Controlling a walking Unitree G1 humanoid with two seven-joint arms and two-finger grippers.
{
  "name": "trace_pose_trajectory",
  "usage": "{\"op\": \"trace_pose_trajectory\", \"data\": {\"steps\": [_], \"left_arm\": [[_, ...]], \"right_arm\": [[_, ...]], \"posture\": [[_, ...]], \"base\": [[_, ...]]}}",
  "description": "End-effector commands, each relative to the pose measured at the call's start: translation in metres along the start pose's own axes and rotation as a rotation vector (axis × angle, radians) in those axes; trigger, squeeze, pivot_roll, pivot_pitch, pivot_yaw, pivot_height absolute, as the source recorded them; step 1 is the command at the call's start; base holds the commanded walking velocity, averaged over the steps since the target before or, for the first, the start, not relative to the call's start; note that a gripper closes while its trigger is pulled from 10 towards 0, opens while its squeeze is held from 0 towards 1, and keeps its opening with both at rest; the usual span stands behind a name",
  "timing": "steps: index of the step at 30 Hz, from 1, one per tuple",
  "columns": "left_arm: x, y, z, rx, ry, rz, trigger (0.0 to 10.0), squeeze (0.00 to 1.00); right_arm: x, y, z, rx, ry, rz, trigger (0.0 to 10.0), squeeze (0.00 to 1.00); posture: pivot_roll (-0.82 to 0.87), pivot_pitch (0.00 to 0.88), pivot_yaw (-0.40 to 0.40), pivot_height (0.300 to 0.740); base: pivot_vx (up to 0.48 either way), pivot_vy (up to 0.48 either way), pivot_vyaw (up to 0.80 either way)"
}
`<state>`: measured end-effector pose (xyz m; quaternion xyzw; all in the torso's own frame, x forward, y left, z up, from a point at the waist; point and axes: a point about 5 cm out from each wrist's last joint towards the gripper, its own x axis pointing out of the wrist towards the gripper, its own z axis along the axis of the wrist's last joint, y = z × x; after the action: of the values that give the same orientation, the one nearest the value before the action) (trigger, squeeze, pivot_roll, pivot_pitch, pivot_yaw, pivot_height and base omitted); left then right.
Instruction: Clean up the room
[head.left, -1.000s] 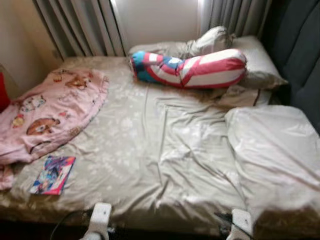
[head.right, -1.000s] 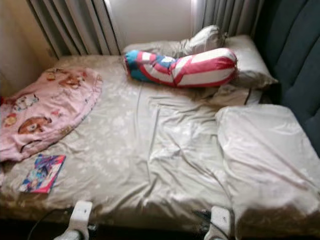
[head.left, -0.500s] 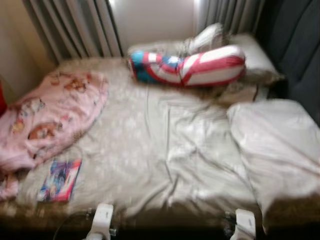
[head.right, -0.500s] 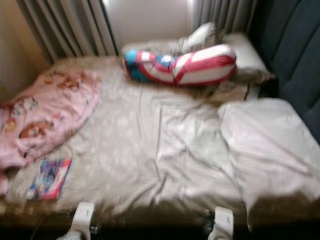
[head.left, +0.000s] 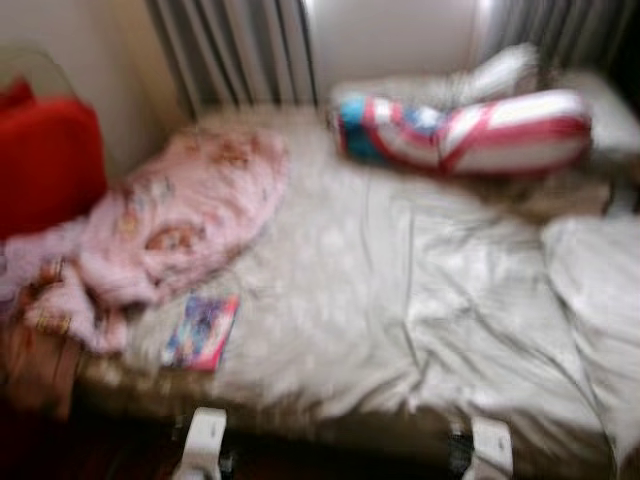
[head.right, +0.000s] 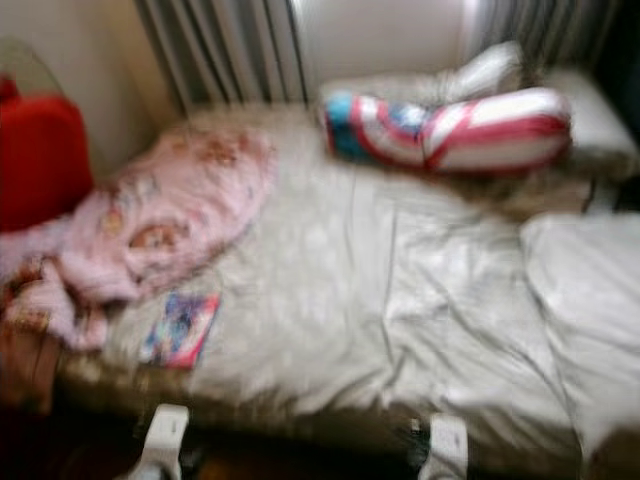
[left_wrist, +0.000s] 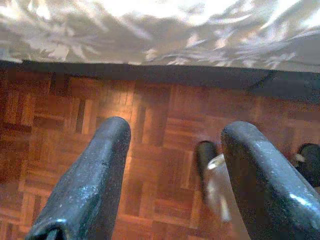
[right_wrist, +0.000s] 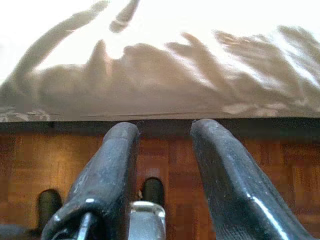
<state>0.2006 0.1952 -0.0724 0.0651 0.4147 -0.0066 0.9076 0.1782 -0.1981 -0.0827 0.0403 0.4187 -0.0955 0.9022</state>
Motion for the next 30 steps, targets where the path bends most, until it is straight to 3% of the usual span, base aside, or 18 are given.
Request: {"op": "trace_pose_trajectory", "data": {"steps": [1,30], "left_arm": [[-0.0022,0.0060,-0.0083,0.004,0.027,0.014,10.0,0.00],[-0.0023,0.0086,-0.0065,-0.025,0.014,0.026,10.0,0.00]], "right_arm": [[-0.0014,0.0099,-0.0071,-0.003,0.021,0.027,10.0,0.00],[-0.0009,0.0103,-0.0049,-0.054,0.013,0.028,10.0,0.00]], "posture": [[-0.03,0.021,0.053,0.740],[-0.05,0.015,0.050,0.740]], "base": [[0.000,0.311,0.00],[0.000,0.315,0.00]]}}
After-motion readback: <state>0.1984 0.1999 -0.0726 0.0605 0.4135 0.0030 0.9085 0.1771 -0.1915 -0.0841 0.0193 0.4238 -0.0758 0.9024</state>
